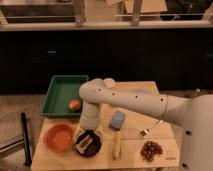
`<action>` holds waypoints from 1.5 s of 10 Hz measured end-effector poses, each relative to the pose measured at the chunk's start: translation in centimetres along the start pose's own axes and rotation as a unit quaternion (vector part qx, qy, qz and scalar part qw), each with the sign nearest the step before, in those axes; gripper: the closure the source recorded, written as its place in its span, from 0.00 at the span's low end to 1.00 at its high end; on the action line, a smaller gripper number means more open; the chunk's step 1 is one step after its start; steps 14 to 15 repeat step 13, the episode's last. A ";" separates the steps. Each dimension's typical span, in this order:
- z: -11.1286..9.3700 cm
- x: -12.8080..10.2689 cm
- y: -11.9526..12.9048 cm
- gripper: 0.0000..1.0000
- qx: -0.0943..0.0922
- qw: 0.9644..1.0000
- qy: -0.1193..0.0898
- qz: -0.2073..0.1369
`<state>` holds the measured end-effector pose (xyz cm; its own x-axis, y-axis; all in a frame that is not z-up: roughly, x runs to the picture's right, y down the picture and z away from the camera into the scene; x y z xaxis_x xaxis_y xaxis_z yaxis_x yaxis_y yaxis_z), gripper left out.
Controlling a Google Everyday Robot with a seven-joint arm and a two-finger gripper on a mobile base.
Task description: Place eraser in purple bowl
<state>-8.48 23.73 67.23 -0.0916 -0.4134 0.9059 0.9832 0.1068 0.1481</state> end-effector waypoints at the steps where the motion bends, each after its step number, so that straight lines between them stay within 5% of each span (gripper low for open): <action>1: 0.3 -0.3 -0.1 0.20 0.000 1.000 -0.005 -0.003; 6: 1.4 1.7 -0.2 0.20 0.017 1.000 -0.026 0.002; 15: 0.4 6.3 0.2 0.20 0.035 0.999 -0.001 0.029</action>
